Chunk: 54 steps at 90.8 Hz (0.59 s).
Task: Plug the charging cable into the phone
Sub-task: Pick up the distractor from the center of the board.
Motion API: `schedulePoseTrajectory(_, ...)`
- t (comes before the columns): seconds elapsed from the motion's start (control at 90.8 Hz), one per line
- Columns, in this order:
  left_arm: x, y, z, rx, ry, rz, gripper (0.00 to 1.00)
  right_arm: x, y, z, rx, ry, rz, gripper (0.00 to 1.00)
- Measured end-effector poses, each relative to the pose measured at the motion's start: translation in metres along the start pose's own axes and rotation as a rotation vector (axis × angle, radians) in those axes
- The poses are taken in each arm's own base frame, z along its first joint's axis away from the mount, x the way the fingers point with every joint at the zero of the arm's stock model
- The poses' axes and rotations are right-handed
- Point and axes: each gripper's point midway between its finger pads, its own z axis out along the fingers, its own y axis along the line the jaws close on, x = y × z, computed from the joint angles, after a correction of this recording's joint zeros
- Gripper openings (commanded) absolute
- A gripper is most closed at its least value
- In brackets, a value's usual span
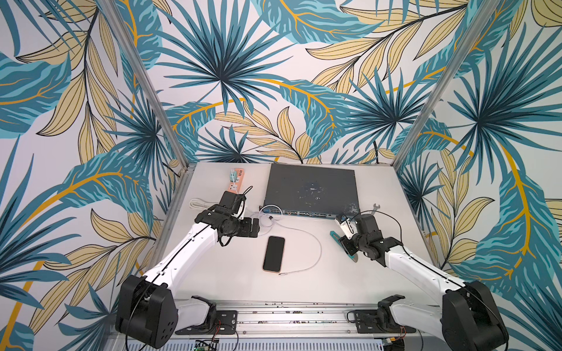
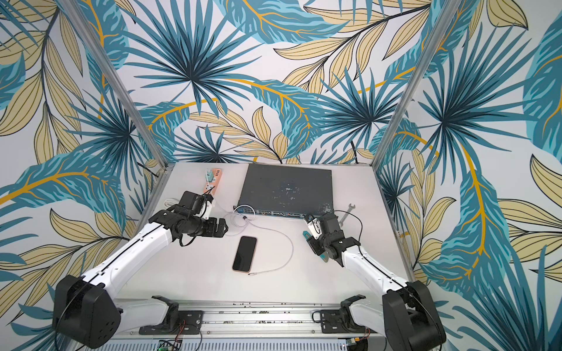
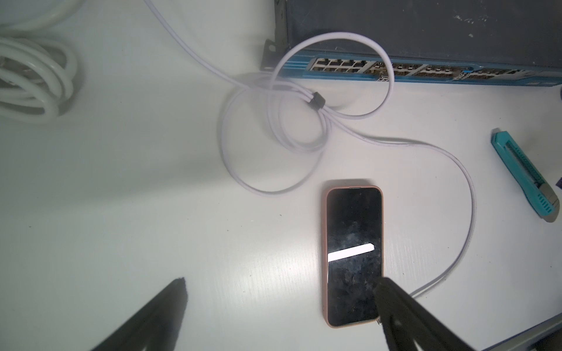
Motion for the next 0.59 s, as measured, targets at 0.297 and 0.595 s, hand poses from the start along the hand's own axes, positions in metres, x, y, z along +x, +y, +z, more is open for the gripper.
schedulePoseTrajectory(0.297, 0.0, 0.0, -0.003, 0.001, -0.007, -0.011, 1.0, 0.027, 0.011, 0.037, -0.119, 0.161, 0.023, 0.73)
schedulePoseTrajectory(0.595, 0.001, 0.001, -0.009, -0.003, -0.015, -0.024, 1.0, 0.015, 0.002, 0.048, -0.161, 0.169, 0.035, 0.52)
